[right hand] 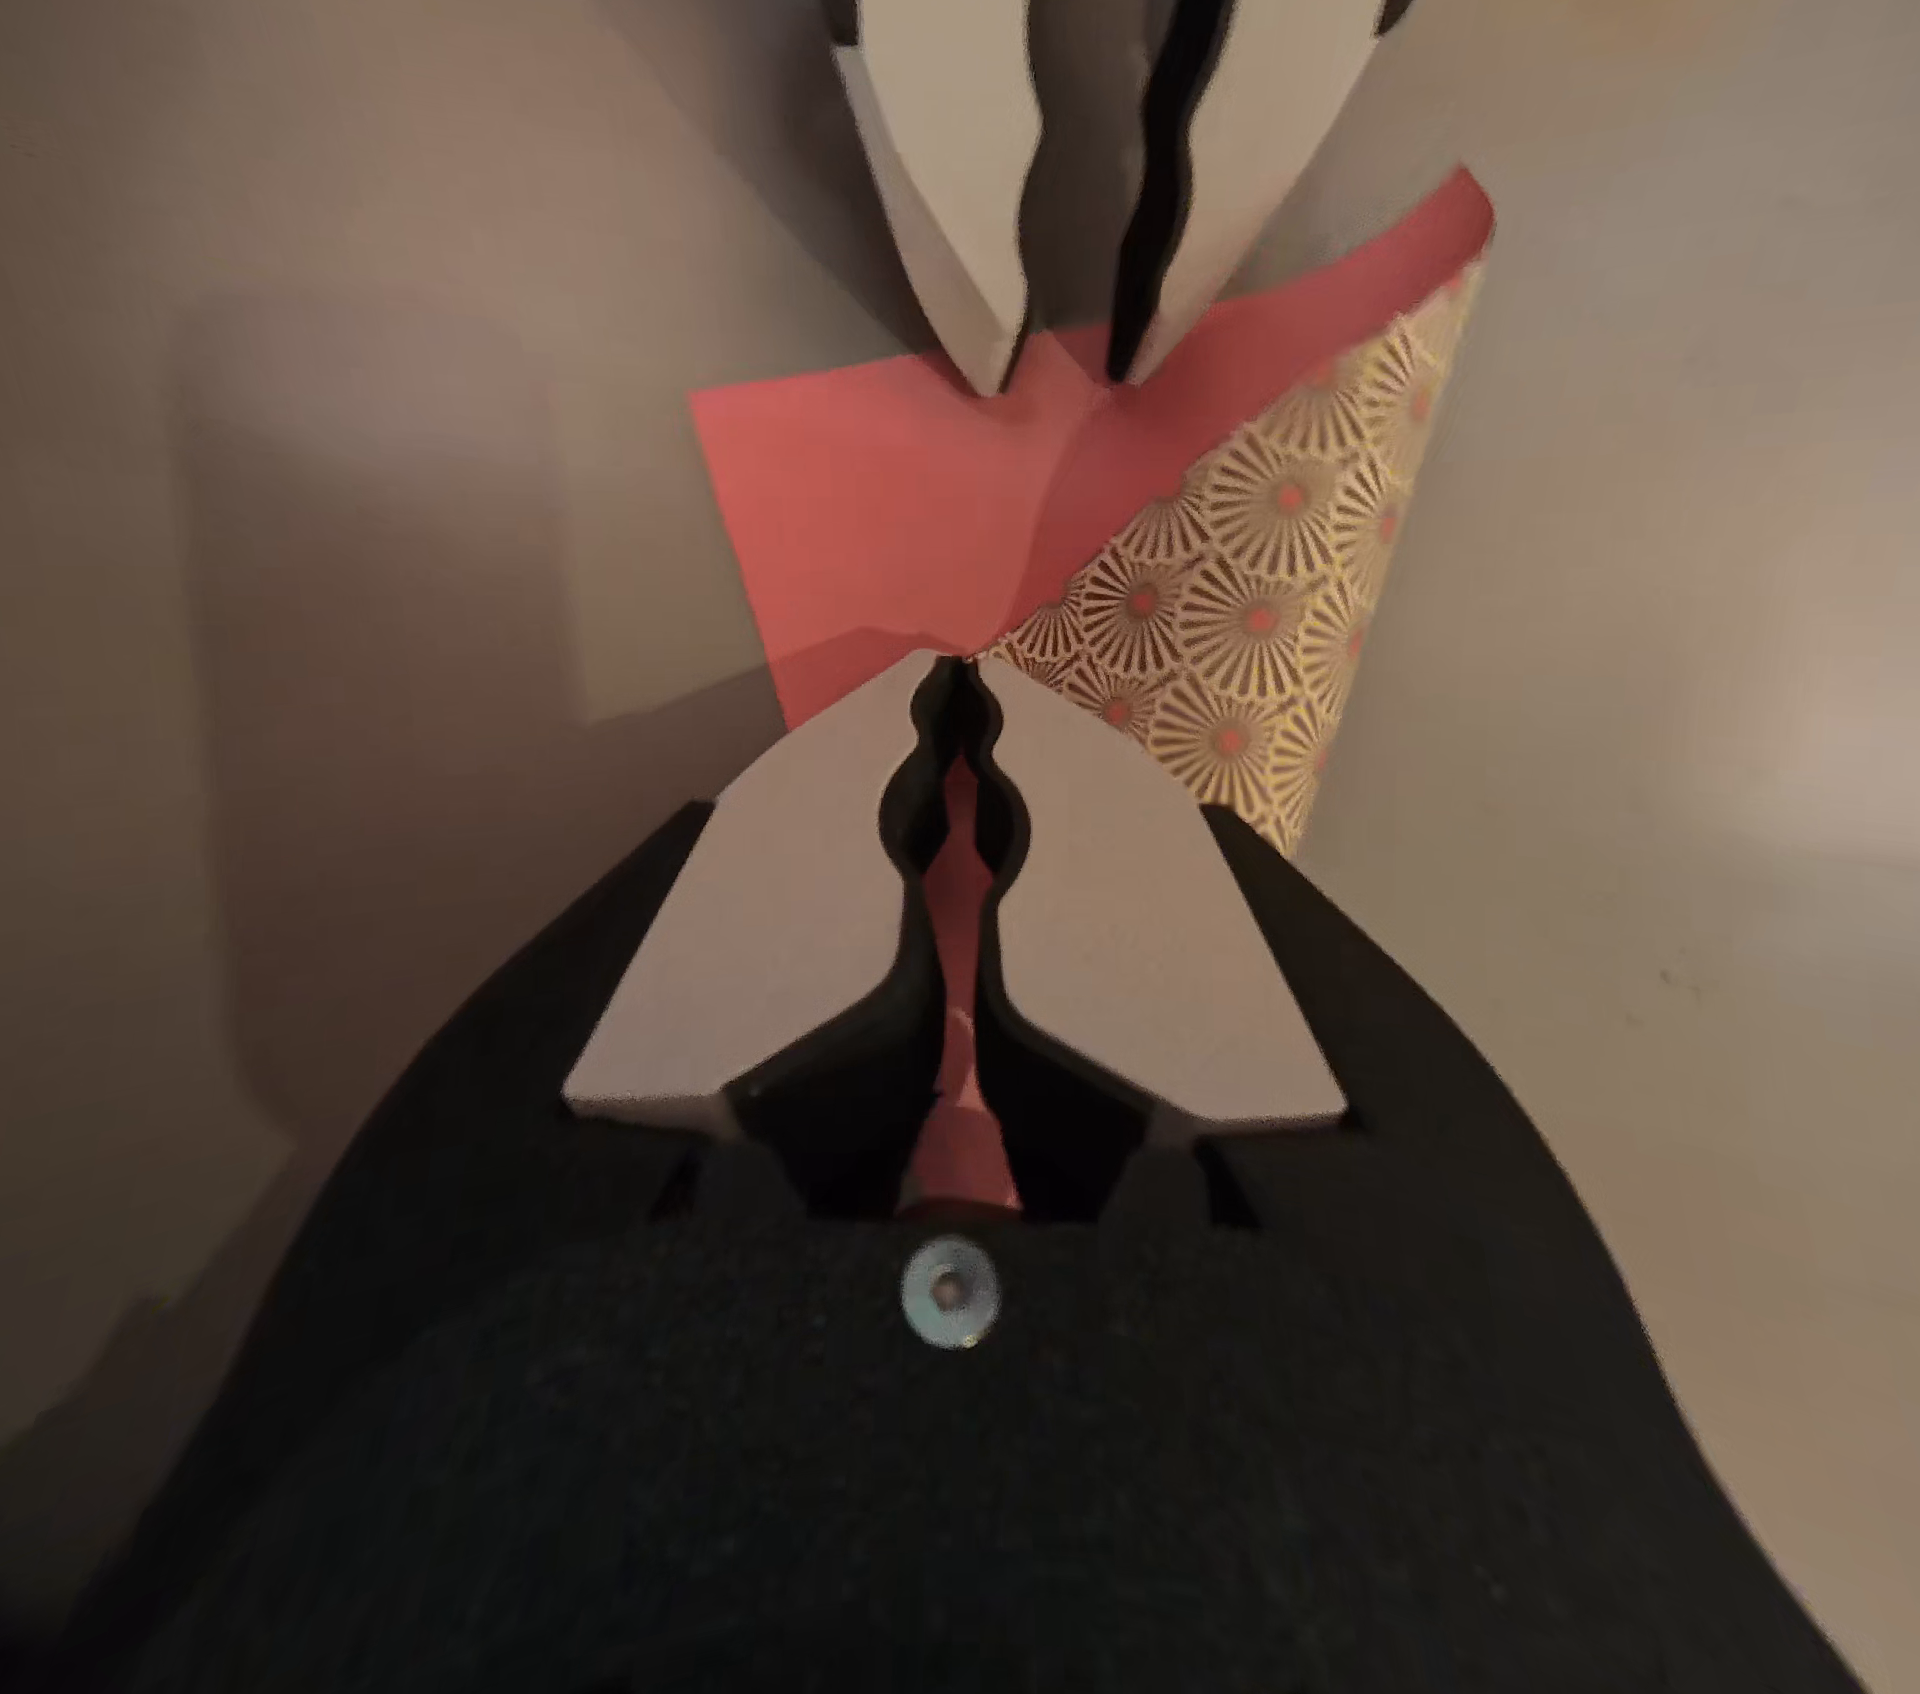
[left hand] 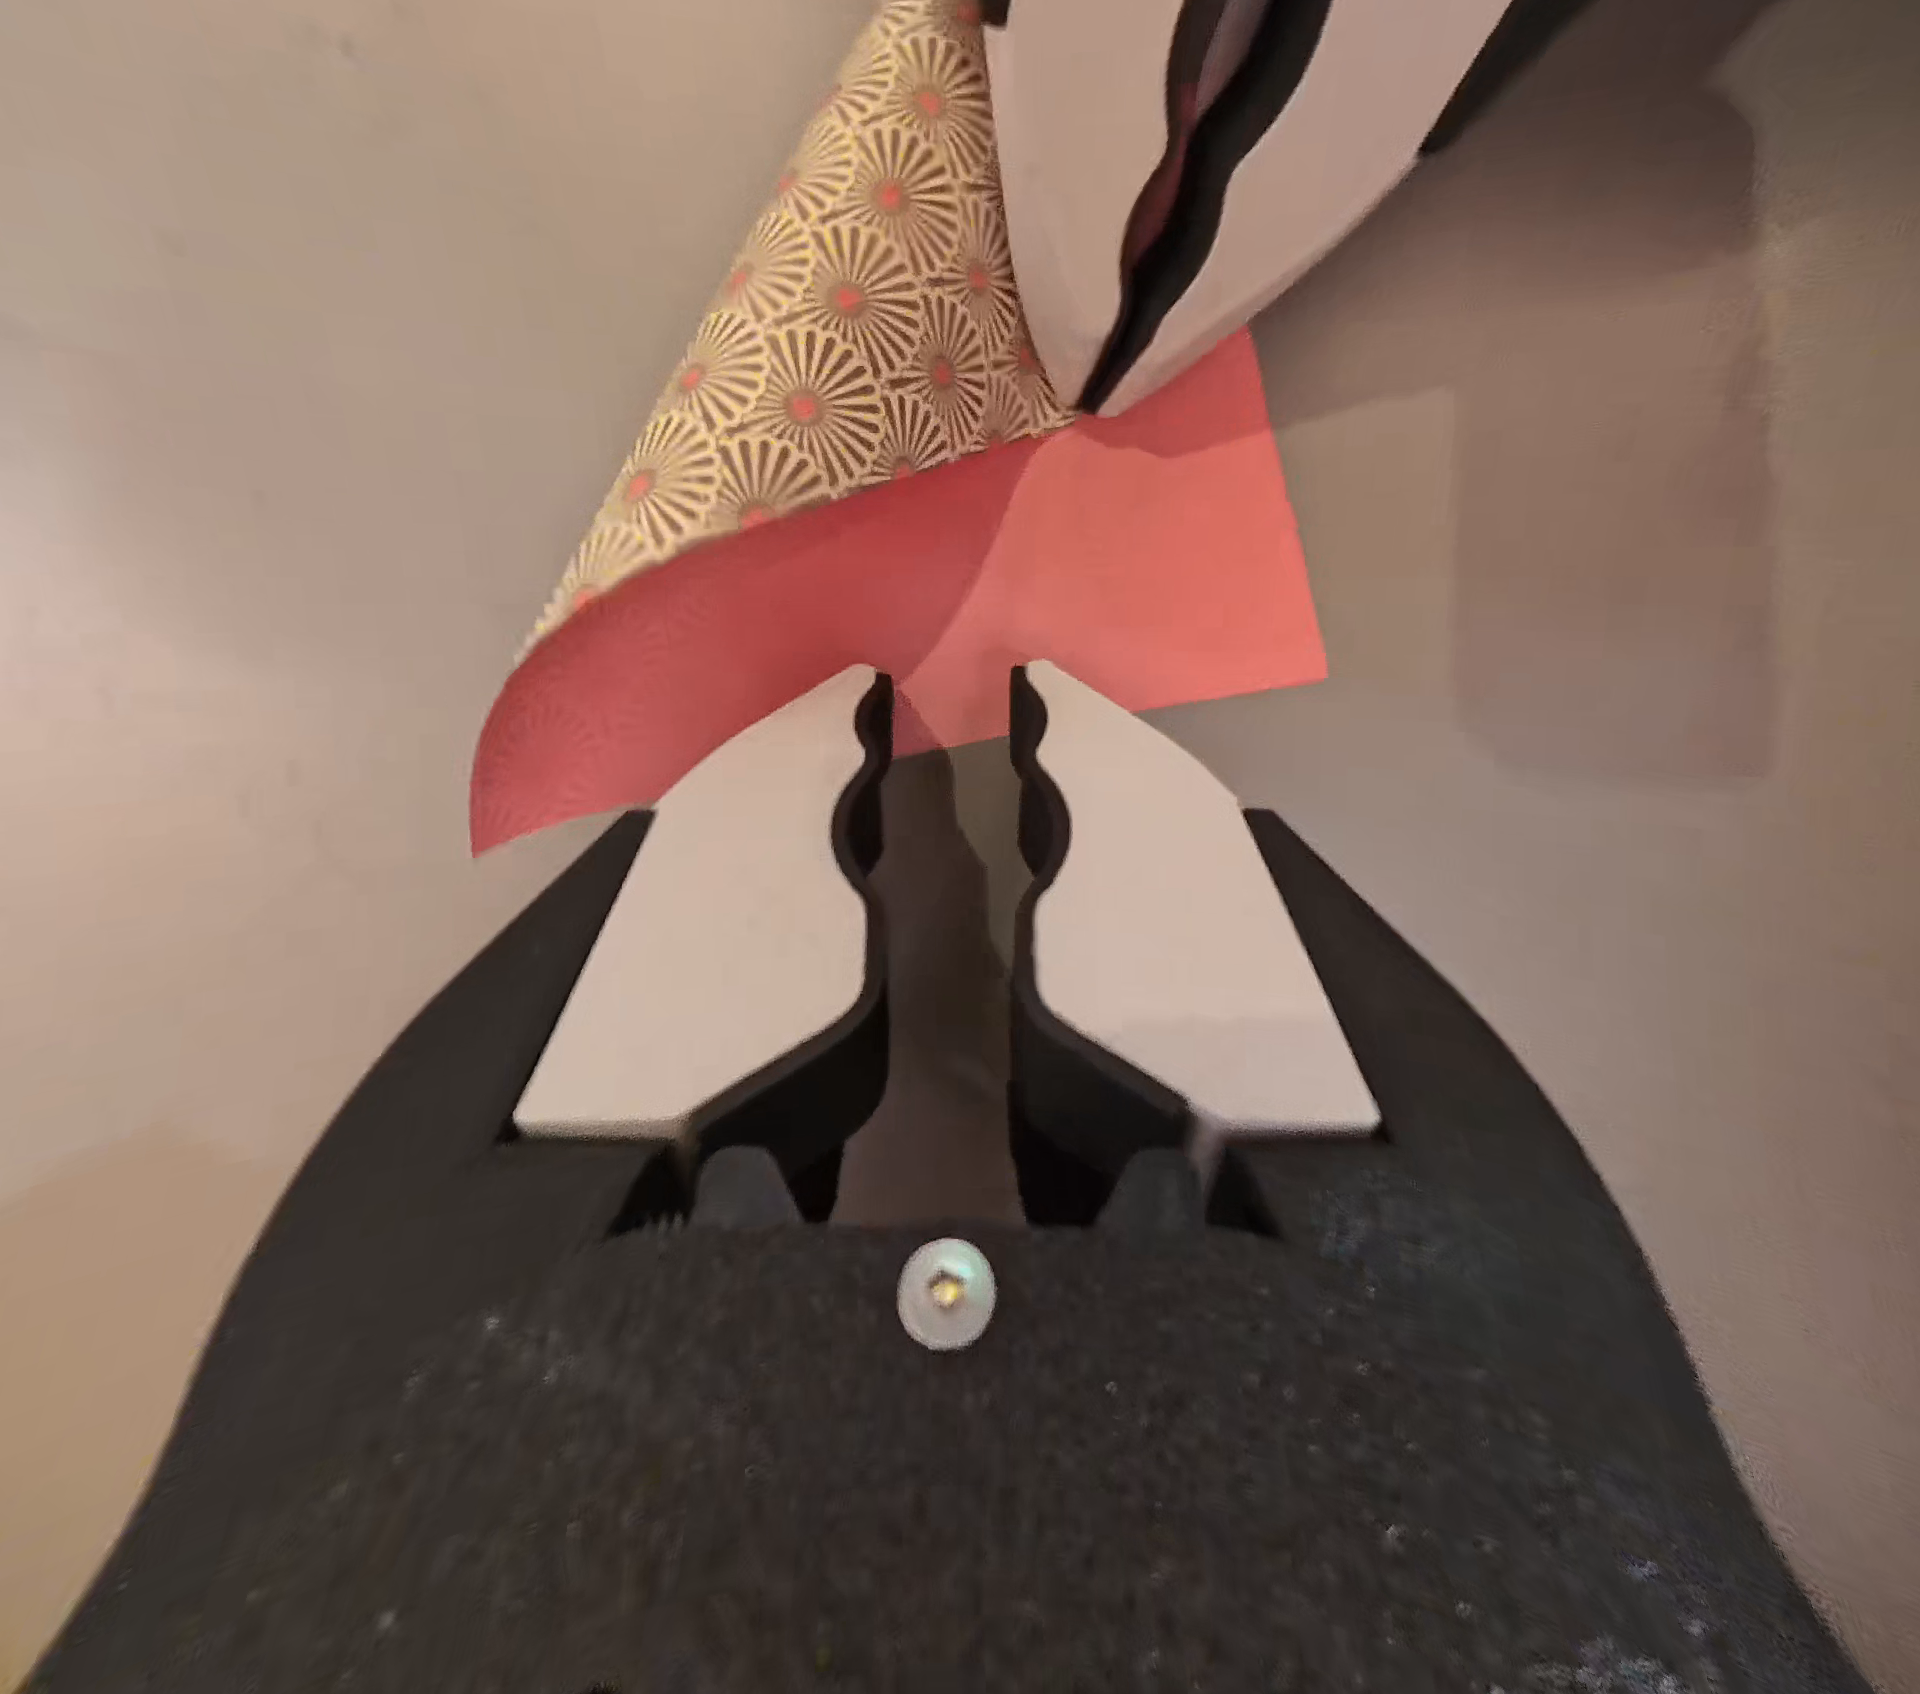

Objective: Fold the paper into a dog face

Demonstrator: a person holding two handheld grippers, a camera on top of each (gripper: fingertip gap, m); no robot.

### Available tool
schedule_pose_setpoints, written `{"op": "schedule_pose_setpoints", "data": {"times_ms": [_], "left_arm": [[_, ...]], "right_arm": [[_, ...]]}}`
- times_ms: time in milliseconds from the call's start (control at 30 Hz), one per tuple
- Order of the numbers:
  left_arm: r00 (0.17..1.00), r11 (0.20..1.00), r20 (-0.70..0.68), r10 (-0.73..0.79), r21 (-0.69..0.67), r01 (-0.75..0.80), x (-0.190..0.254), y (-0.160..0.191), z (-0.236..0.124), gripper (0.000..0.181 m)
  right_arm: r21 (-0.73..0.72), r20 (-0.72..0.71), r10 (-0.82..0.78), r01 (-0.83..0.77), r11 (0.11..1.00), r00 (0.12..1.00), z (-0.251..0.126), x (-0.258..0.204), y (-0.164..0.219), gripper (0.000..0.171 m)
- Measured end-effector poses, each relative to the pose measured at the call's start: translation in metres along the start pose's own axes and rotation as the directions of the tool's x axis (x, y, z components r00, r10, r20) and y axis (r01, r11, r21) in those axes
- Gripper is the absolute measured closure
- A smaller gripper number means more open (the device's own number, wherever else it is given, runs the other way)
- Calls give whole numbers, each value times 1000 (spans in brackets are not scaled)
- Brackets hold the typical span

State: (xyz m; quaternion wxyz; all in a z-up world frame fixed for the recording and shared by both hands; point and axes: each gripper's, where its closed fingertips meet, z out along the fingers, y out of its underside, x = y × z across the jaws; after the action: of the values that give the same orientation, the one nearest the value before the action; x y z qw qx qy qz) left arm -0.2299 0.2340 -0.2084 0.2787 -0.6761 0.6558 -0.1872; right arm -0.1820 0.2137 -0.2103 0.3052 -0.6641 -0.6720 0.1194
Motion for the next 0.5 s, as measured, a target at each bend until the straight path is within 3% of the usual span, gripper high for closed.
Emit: {"op": "schedule_pose_setpoints", "data": {"times_ms": [200,500], "left_arm": [[999,997,-20,-50,64,52,-12,-9,8,173],[989,988,46,-139,67,136,-23,-13,15,181]], "right_arm": [[31,120,-26,23,999,992,-6,1,10,171],[23,94,-36,34,999,995,-9,20,14,171]]}}
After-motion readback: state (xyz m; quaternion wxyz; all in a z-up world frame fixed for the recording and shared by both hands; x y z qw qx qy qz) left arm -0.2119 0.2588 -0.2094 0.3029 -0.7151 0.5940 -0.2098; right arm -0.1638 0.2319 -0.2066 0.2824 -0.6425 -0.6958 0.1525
